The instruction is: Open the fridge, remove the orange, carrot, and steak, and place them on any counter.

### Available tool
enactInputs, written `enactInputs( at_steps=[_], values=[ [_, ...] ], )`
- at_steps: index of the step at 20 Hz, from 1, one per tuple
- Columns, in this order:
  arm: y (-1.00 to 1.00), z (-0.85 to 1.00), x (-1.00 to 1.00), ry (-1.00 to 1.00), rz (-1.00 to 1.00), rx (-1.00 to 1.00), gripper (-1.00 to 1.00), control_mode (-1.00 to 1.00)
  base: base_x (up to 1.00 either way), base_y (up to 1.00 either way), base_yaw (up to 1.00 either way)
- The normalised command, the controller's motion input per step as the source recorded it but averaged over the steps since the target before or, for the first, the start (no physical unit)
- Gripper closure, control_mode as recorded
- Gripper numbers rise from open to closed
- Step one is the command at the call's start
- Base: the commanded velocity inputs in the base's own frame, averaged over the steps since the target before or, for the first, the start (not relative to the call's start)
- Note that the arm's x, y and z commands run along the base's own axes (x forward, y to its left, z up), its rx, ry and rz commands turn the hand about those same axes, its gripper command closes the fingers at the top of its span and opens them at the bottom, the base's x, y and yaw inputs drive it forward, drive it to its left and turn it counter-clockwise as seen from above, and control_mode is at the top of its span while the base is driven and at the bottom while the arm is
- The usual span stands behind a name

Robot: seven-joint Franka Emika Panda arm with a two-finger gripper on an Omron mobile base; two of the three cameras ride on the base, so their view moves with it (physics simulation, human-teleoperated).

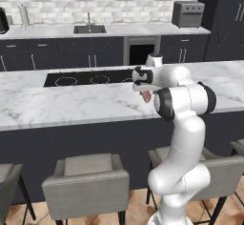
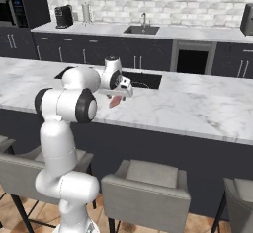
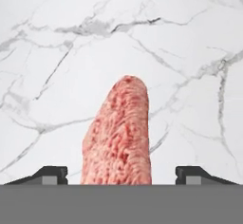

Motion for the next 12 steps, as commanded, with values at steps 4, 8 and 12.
enactInputs(
  at_steps=[4, 8, 12],
  values=[
    [-0.18, 0.82, -0.22, -0.06, 0.00, 0.03, -1.00, -1.00, 0.00, 0.00, 0.00],
    [0.00, 1.00, -0.28, -0.07, 0.00, 0.00, -1.00, -1.00, 0.00, 0.00, 0.00],
    [0.00, 1.00, -0.63, 0.00, 0.00, 0.00, -1.00, -1.00, 0.00, 0.00, 0.00]
  ],
)
